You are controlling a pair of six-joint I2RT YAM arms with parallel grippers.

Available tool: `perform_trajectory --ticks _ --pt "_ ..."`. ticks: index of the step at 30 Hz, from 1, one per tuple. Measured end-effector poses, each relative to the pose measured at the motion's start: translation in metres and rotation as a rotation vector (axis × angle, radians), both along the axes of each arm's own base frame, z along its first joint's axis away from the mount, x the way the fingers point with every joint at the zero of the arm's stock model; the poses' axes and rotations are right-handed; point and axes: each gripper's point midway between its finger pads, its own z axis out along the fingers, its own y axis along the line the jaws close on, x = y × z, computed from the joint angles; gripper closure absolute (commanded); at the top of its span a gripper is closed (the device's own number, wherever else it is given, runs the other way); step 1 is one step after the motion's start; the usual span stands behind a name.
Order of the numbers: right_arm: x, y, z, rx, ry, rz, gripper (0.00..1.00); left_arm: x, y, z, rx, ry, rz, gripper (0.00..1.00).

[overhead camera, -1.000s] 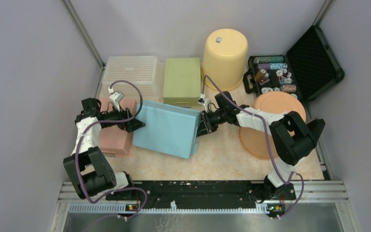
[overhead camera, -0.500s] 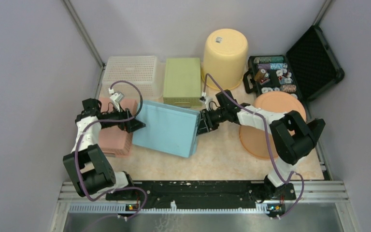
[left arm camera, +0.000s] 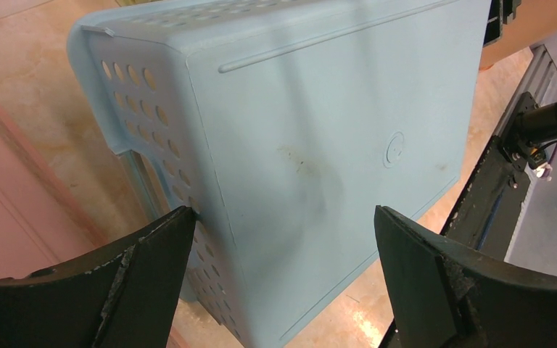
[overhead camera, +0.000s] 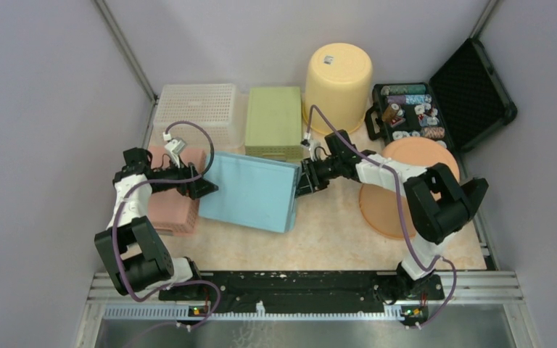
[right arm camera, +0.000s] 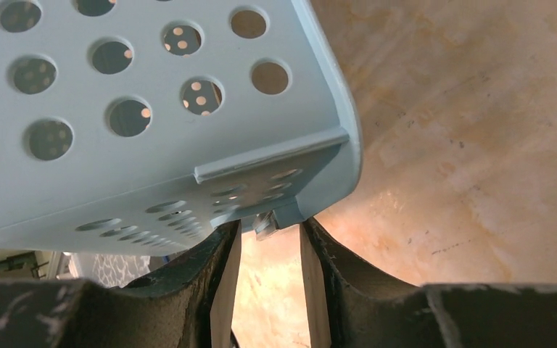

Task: Turn the large container upside down
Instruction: Turn the container upside down at the center of the board.

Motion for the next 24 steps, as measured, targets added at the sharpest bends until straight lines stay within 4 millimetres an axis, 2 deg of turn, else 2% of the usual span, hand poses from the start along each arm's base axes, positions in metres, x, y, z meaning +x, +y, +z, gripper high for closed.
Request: perform_trajectory --ticks 12,24 --pt "0.008 -0.003 -0.01 -0.028 0.027 -0.019 0.63 -0.001 -0.003 0.0 0.006 -0.009 -0.017 0.01" --pt "0.023 -0.013 -0.017 -0.088 0.01 -0.069 0.6 -0.005 -0.012 -0.002 0.022 -0.016 -0.064 0.01"
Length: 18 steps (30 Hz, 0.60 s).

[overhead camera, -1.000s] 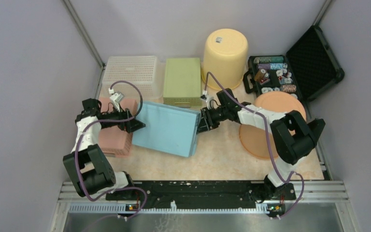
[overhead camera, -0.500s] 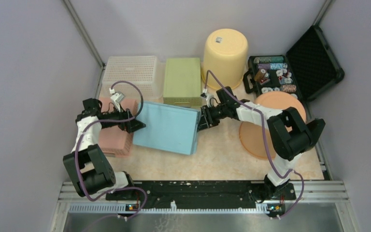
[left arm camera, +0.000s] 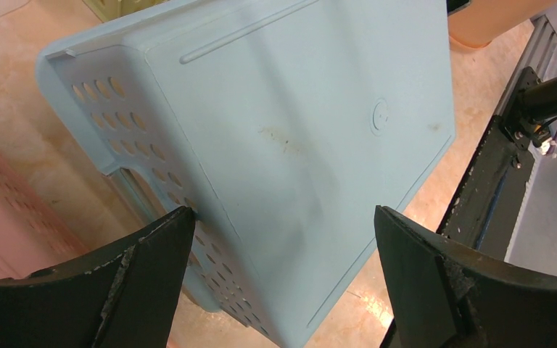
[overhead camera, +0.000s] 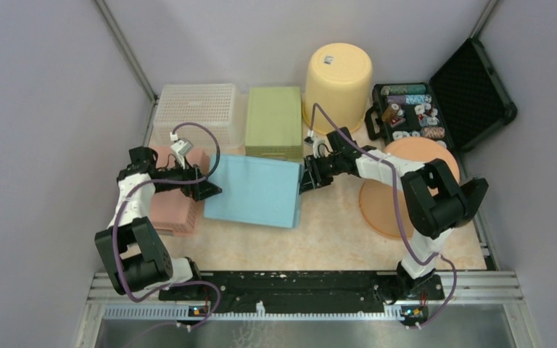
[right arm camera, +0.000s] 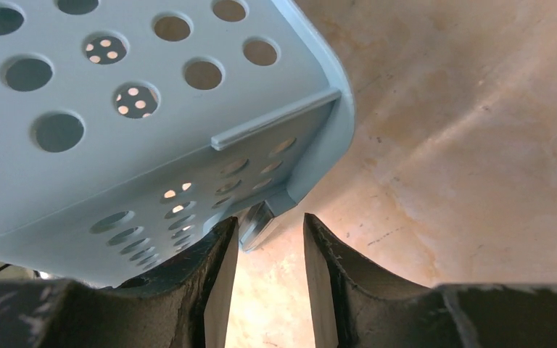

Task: Turn the large container upside down
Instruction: Turn the container upside down at the center of the board.

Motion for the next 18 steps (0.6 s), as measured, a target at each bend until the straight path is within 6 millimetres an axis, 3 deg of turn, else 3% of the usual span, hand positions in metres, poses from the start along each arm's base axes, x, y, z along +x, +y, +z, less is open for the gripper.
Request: perform_trajectory --ticks 9,18 --pt "0.012 -0.007 -0.015 -0.054 0.01 -0.022 0.6 -0.002 -0.005 -0.003 -0.001 0.022 -0.018 0.01" --pt "0.018 -0.012 -0.018 -0.083 -0.011 -0.037 0.6 -0.004 -0.008 -0.006 -0.013 0.058 -0.021 0.01"
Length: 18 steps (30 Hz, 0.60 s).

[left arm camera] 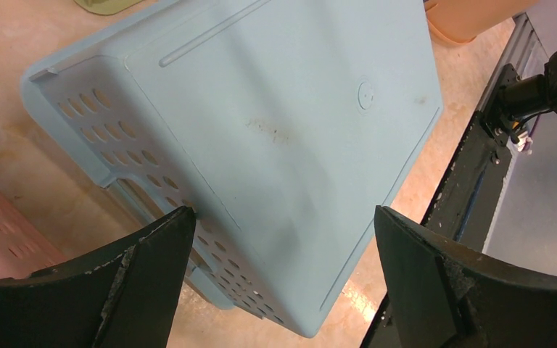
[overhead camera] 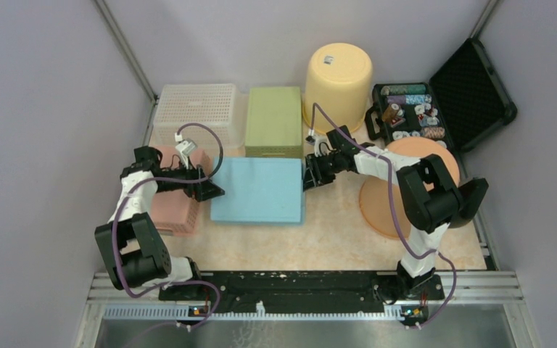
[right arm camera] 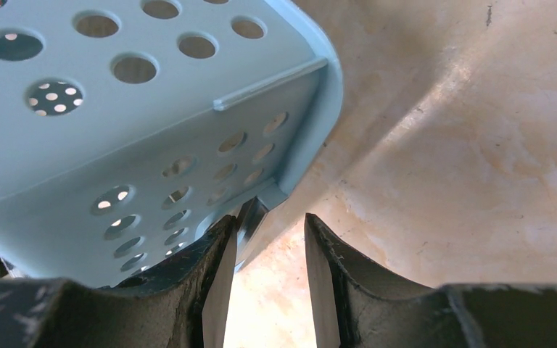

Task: Turn the large container upside down
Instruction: Turn the container upside down at the center of the board.

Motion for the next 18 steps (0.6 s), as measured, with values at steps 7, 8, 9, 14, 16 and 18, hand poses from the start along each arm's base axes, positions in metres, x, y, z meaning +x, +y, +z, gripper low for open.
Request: perform_trajectory --ticks 7,8,9,14,16,18 --pt "0.002 -0.002 -0.002 -0.014 -0.009 -0.007 0.6 0.003 0.001 -0.002 0.003 0.027 0.023 0.01" --pt "0.002 -0.002 -0.002 -0.016 -0.01 -0.007 0.6 0.004 0.002 -0.002 0.005 0.028 0.027 0.01" --pt "0.002 -0.002 -0.002 -0.018 -0.012 -0.007 0.6 0.005 0.003 -0.003 0.008 0.03 0.032 0.01" --pt "0.003 -0.002 -0.002 -0.019 -0.018 -0.004 0.6 0.009 0.003 -0.003 0.012 0.03 0.044 0.01" --pt "0.003 -0.002 -0.002 -0.019 -0.019 -0.004 0.6 0.01 0.003 -0.004 0.01 0.034 0.046 0.01" --pt "0.003 -0.002 -0.002 -0.019 -0.02 -0.004 0.6 0.011 0.004 -0.006 0.006 0.045 0.049 0.01"
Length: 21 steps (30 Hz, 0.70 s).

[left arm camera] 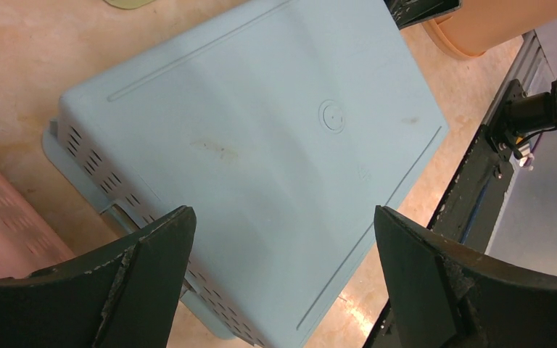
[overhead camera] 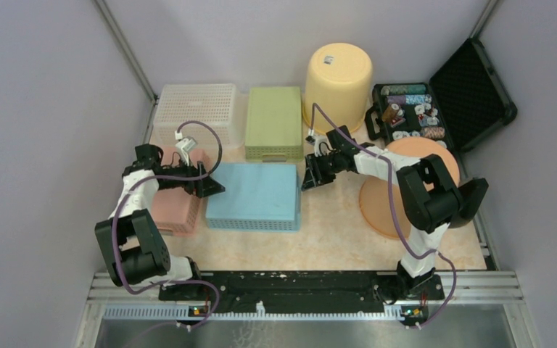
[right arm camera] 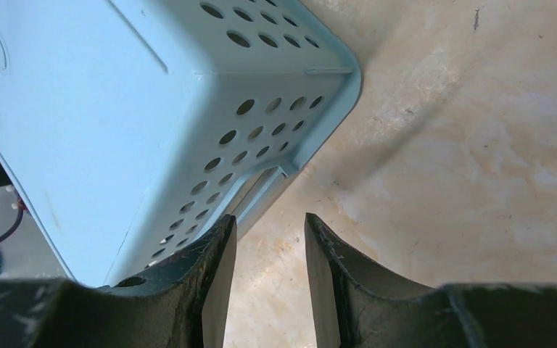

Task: Turn the large container upside down
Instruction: Turn the container upside down at the center of the board.

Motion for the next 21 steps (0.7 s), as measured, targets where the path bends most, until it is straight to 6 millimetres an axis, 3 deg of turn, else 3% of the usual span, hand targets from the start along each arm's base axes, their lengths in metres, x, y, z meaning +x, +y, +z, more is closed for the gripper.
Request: perform_trajectory --ticks 11,15,21 --pt "-0.002 0.0 0.011 0.002 -0.034 0.03 0.59 0.001 0.0 -0.001 -0.002 0.008 0.003 0.01" --pt "0.003 0.003 0.037 0.024 -0.107 0.065 0.57 0.003 0.001 0.005 0.004 -0.017 0.002 0.01" --pt "0.007 0.006 0.086 0.067 -0.25 0.128 0.53 0.008 0.002 0.038 0.043 -0.14 0.002 0.01"
